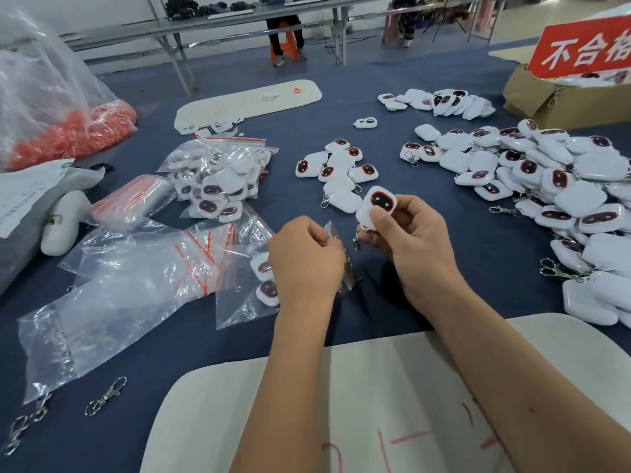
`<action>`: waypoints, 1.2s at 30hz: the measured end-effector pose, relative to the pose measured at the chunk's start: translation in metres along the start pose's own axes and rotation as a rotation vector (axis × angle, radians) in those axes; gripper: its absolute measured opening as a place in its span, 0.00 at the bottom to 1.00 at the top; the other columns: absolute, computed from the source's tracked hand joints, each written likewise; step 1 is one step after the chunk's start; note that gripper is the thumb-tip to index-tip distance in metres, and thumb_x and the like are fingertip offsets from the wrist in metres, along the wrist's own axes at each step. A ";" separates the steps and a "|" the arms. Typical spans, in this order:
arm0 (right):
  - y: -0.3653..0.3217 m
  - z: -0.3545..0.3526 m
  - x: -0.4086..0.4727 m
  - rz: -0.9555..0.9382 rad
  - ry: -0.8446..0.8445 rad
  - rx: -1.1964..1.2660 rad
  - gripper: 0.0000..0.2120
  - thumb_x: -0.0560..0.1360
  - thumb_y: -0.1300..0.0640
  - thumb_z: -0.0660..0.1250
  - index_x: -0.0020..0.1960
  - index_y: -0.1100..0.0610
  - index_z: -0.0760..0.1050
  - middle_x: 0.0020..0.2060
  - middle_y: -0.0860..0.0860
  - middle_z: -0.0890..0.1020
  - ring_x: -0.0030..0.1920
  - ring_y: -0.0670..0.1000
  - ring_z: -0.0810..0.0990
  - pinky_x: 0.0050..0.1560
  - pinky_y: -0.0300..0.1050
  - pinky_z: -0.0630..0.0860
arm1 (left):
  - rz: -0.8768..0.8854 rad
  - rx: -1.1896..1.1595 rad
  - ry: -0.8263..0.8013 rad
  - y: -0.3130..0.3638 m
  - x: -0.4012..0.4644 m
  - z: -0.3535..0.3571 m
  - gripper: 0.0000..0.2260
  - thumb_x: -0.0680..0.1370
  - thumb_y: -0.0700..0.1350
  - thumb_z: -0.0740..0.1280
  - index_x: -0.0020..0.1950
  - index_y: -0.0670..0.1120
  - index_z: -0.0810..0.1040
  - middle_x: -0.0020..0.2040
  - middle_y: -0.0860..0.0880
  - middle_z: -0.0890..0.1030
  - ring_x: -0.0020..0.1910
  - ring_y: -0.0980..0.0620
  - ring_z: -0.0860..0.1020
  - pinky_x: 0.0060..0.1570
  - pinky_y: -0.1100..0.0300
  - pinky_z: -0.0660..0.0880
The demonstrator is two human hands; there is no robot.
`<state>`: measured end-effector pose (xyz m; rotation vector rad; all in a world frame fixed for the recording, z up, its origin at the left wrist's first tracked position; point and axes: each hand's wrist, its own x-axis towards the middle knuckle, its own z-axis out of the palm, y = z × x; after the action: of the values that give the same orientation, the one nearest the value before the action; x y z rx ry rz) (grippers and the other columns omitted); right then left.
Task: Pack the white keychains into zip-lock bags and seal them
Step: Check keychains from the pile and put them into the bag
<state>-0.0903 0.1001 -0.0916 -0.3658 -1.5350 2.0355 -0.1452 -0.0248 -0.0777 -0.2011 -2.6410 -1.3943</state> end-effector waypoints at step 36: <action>-0.010 0.003 -0.011 0.055 -0.529 -0.119 0.17 0.82 0.72 0.64 0.70 0.64 0.71 0.40 0.59 0.84 0.33 0.53 0.77 0.29 0.40 0.72 | 0.474 -0.292 0.134 0.015 0.000 -0.014 0.07 0.71 0.35 0.72 0.39 0.47 0.79 0.33 0.55 0.79 0.31 0.52 0.78 0.33 0.66 0.73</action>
<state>-0.0803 0.0936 -0.0822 0.1039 -1.9758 2.2011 -0.1410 -0.0278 -0.0581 -0.6889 -2.0837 -1.5400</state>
